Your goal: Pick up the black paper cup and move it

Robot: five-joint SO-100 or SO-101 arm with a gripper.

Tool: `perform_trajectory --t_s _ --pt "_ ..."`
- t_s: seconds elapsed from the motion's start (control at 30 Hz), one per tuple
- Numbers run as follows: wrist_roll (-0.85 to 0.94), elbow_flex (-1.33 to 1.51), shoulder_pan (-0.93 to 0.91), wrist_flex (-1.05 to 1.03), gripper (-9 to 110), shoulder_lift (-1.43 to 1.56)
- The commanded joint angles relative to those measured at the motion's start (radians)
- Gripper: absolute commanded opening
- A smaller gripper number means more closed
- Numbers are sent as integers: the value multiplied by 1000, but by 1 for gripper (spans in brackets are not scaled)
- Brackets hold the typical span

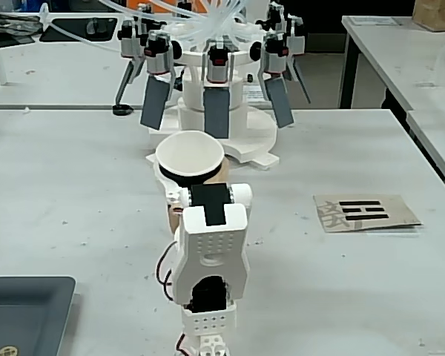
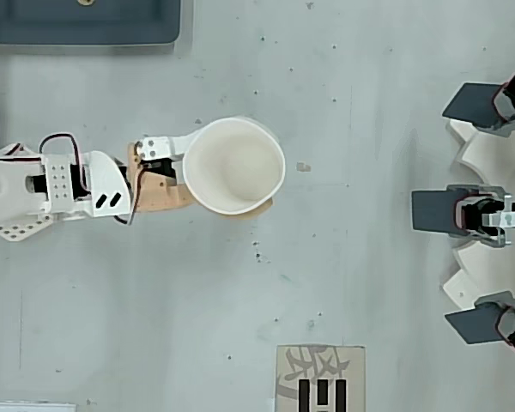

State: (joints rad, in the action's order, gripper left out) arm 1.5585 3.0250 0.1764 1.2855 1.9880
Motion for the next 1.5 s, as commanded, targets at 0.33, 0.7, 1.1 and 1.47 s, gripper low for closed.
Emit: perform_trajectory --t_s 0.33,0.7,1.1,1.47 --pt "-41 -44 -163 17 9 -44" --pt "-55 -239 -164 8 11 -210" --pt "-14 -502 -164 -120 12 -344" --pt "34 -698 -164 -227 11 -434"
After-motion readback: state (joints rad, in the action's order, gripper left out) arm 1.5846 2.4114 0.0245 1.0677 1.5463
